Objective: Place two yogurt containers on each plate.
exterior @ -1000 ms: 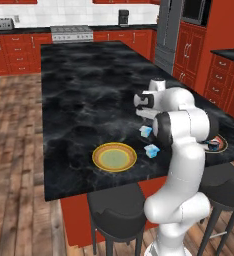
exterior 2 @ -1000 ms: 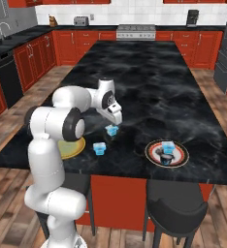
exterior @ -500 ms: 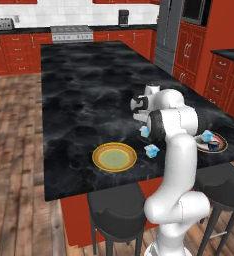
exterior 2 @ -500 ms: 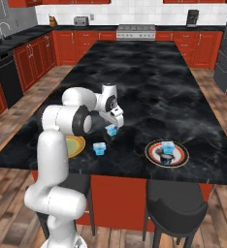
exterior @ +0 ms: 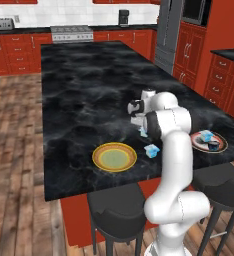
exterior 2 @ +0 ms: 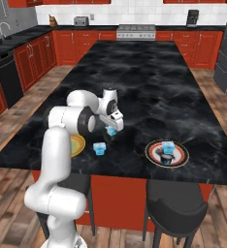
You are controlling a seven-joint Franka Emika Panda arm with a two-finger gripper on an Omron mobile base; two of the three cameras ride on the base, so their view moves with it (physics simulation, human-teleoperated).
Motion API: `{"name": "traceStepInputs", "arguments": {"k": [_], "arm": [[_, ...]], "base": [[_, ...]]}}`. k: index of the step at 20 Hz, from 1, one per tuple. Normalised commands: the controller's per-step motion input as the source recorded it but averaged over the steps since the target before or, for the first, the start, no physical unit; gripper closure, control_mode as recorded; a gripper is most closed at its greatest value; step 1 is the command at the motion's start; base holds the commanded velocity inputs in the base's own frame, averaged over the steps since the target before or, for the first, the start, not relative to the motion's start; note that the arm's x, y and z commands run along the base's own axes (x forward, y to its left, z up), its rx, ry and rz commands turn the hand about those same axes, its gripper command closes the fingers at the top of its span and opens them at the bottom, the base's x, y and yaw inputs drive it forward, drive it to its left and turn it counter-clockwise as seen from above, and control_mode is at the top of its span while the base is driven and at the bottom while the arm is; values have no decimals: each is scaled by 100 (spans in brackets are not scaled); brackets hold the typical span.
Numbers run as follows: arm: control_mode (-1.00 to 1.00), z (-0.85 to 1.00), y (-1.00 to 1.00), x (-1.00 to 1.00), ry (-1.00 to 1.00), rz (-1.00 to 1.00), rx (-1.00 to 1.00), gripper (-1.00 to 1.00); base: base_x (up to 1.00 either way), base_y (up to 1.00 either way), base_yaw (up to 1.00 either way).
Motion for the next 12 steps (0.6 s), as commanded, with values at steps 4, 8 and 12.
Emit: {"name": "traceStepInputs", "arguments": {"k": [4, 8, 12], "arm": [[-100, -23, -3, 21, 0, 0, 0, -100], [-100, -21, -36, 0, 0, 0, 0, -100], [-100, -34, -29, 1, -5, 0, 4, 100]], "base": [[0, 0, 0], [0, 0, 0], [0, 0, 0]]}}
